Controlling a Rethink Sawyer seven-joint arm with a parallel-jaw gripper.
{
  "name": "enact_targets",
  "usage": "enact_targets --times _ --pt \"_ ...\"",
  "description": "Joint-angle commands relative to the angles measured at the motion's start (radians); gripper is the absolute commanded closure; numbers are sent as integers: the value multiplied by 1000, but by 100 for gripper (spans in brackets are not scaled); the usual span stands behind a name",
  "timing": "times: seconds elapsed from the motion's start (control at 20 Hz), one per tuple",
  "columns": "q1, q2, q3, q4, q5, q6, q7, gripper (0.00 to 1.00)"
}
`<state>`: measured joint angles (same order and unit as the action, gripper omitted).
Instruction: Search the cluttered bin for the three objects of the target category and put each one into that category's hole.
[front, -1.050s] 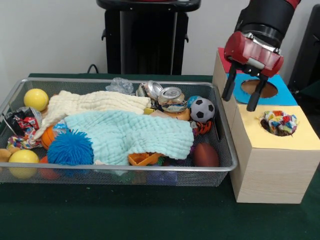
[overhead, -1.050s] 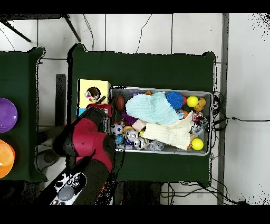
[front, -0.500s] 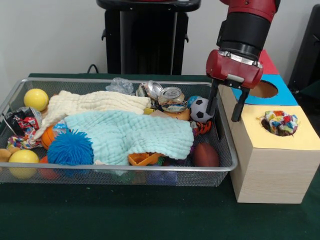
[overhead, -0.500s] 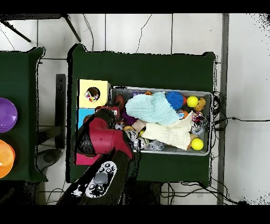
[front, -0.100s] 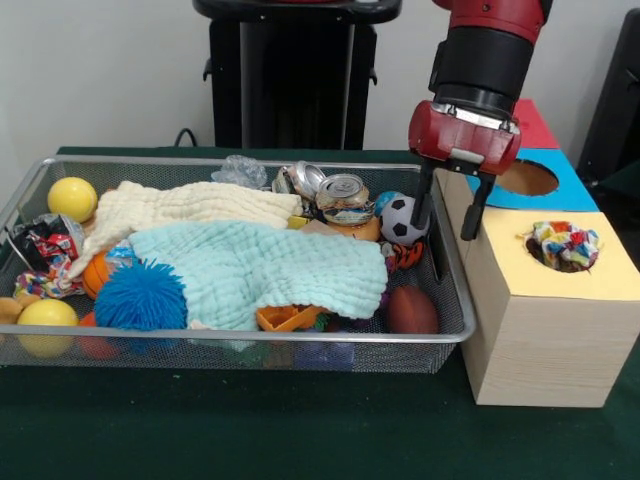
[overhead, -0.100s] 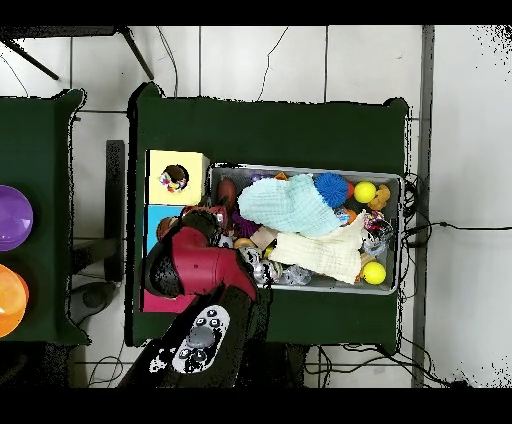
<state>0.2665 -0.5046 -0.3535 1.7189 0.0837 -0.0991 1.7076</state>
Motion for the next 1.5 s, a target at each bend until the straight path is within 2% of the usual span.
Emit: enact_targets --times 0.05,0.4,0.7,0.85,0.95,1.2,1.5 --pt "10 -18 150 50 -60 158 84 0" --pt "46 -94 75 27 -76 363 38 0" --pt "121 -71 -40 -52 -95 507 45 0" --pt "127 -83 -39 -65 -97 552 57 0" --pt "112 -86 -3 -65 -80 550 75 0" --pt "71 -63 96 -67 -30 466 118 0" --pt "43 -66 147 -62 -1 393 161 0"
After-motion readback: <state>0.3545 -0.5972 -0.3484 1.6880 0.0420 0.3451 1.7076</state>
